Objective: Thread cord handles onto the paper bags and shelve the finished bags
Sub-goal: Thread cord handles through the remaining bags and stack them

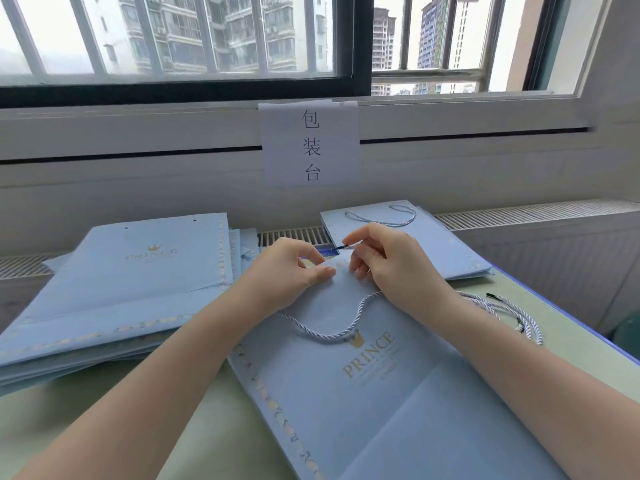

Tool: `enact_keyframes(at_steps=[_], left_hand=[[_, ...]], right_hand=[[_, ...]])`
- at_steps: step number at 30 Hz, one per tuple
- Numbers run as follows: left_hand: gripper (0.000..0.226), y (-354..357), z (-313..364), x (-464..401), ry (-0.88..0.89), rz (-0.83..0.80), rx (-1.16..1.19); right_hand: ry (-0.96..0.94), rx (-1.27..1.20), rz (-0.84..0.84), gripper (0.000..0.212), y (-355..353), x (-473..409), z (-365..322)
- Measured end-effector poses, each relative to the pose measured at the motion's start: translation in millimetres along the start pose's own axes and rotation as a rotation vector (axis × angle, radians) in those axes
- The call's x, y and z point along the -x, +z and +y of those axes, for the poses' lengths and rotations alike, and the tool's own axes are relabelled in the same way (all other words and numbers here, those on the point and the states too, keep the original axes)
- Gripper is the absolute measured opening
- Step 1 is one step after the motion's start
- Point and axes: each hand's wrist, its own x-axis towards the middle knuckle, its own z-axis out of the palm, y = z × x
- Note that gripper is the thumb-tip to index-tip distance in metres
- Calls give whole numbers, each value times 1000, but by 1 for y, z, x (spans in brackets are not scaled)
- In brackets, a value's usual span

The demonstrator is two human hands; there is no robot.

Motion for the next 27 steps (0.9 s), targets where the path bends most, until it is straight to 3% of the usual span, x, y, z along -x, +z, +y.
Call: enact_keyframes(at_steps=[4, 10, 15, 27], left_hand=[[11, -10, 7, 1, -36, -64, 57], [18, -17, 8, -1, -162, -111, 85], [17, -20, 10, 3, -206, -145, 202], [10, -21, 7, 1, -265, -97, 276]], right_hand=[[-75, 70, 50, 15, -2, 0, -4], [-221, 214, 84, 9, 2, 0, -2], [-393, 287, 76, 20, 9, 2, 1], [-363, 224, 91, 9, 10, 1, 3]])
